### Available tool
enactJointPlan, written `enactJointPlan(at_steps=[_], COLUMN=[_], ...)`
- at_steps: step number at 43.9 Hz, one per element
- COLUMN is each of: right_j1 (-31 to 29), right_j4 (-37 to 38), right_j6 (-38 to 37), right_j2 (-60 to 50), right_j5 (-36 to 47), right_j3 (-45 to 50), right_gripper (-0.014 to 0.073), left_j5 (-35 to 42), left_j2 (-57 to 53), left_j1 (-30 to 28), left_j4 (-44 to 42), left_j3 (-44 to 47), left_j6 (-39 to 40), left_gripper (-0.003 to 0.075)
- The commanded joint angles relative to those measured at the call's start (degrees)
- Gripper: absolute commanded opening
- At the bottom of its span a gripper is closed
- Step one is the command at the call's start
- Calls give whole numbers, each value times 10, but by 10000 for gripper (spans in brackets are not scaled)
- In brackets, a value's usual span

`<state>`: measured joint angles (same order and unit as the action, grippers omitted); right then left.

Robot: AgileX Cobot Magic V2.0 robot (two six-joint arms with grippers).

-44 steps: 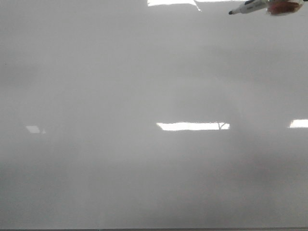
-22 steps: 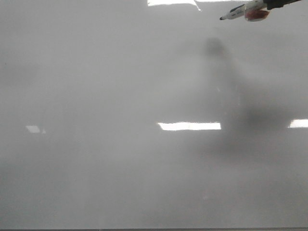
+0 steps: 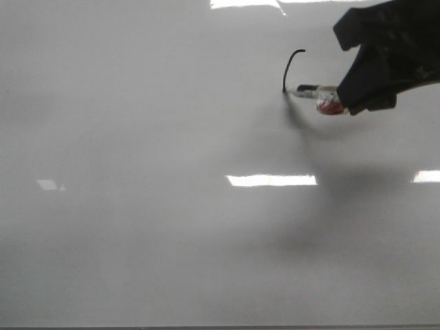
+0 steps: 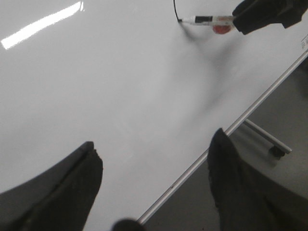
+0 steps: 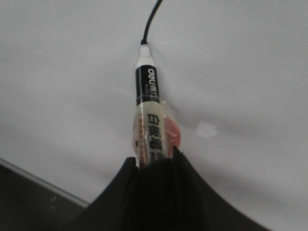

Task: Write number 6 on whiteboard

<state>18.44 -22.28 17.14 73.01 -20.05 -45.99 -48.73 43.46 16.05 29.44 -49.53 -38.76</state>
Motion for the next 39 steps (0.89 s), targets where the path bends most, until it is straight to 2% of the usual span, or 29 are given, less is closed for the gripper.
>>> enactJointPlan(at_steps=[1,7,19,26,34,39], right_j1=[-18,-30,16,28,69,96], right_j4=[10,10,9,10,10,10], right_j6=[10,10,10,51,174,198], right_j2=[-23,-36,-31,-114,-197,-229], right_j5=[7,46,60,-55,-206,-266], right_j3=[-16,-18,-19,-15,-16,-16], right_gripper=[-113,-113,-113,-113,-113,-113], left_j5=[35,35,36,31,-23,-51], left_j2=[-3,-3,-3,-3,26,59], left_j1=[-1,-1,-1,-1,0,28], left_j4=[23,23,21,20,61,91], left_j3=[-14,-14,-14,-14,-22,-43], left_j6=[0,0,0,-7,-92,-133], left_gripper=[459,459,459,459,459,459])
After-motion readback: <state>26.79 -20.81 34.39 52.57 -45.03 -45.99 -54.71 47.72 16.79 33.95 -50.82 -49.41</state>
